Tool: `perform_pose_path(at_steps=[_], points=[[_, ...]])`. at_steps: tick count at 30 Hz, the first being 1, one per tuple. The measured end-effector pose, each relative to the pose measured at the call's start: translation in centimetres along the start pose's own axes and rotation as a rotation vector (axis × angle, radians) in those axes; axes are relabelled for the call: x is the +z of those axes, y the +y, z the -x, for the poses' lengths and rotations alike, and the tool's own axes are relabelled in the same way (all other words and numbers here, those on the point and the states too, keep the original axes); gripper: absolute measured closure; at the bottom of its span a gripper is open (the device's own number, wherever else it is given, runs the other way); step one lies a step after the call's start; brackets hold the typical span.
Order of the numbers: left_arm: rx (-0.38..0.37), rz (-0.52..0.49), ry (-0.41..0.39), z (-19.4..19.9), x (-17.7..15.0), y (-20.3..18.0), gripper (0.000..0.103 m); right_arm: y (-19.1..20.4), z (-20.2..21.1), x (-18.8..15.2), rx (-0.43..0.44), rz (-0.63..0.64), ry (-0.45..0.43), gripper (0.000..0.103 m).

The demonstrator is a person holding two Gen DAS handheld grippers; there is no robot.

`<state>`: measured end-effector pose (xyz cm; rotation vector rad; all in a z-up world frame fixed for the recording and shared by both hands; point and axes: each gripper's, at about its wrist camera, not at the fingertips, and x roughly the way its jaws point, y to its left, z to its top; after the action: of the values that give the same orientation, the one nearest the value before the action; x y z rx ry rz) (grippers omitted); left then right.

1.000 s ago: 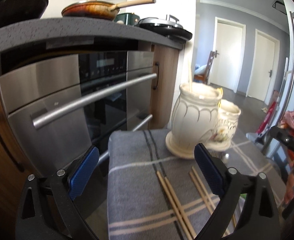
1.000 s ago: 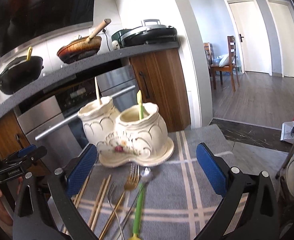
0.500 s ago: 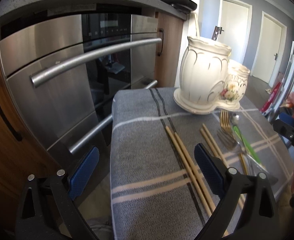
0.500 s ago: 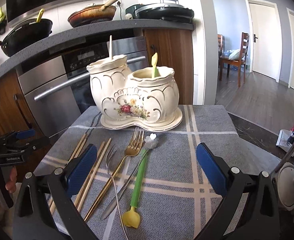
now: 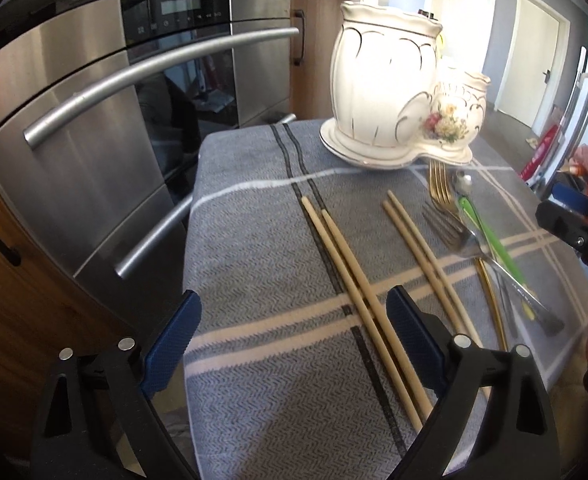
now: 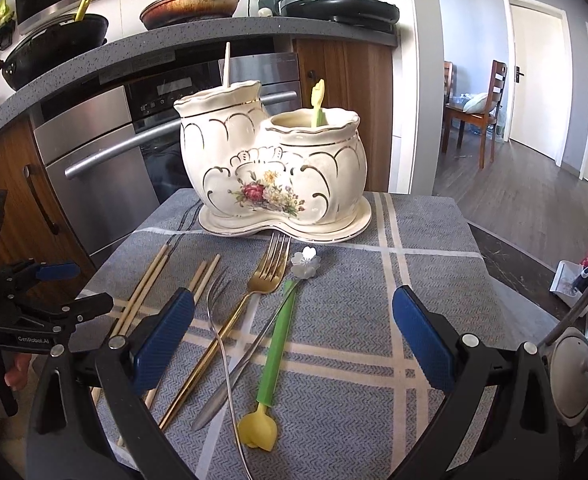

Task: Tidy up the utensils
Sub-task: 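Withdraw both open tools from the holder back over the towel, then grasp another chopstick with the left tool while the right tool grasps the silver fork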

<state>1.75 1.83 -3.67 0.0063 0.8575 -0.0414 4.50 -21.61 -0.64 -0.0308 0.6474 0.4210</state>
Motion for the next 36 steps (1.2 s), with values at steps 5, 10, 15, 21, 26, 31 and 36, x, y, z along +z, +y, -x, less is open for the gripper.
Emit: perform_pose_path(at_steps=[5, 10, 15, 21, 26, 31, 36], points=[[-0.016, -0.021, 0.04, -0.6, -0.2, -0.7, 0.017, 0.3, 0.0, -0.2, 0.002, 0.032, 0.008, 0.005], [-0.017, -0.023, 0.064, -1.1, -0.4, -1.1, 0.029, 0.8, -0.1, -0.3, 0.01, 0.065, 0.014, 0.005], [-0.012, -0.015, 0.072, -1.3, -0.4, -0.8, 0.032, 0.9, -0.2, -0.4, 0.015, 0.068, 0.017, 0.005], [-0.008, -0.021, 0.079, -1.4, -0.2, -0.9, 0.035, 1.0, -0.2, -0.4, 0.019, 0.073, 0.023, 0.006], [-0.007, -0.064, 0.077, -1.5, 0.0, -2.0, 0.055, 1.7, -0.8, -0.6, 0.047, 0.097, 0.063, 0.017], [-0.02, -0.093, 0.071, -1.4, 0.0, -2.4, 0.077, 3.1, -1.7, -1.4, 0.088, 0.16, 0.146, 0.039], [-0.041, -0.091, 0.09, -1.1, -0.1, -2.0, 0.088, 3.5, -2.7, -2.2, 0.104, 0.17, 0.23, 0.069]])
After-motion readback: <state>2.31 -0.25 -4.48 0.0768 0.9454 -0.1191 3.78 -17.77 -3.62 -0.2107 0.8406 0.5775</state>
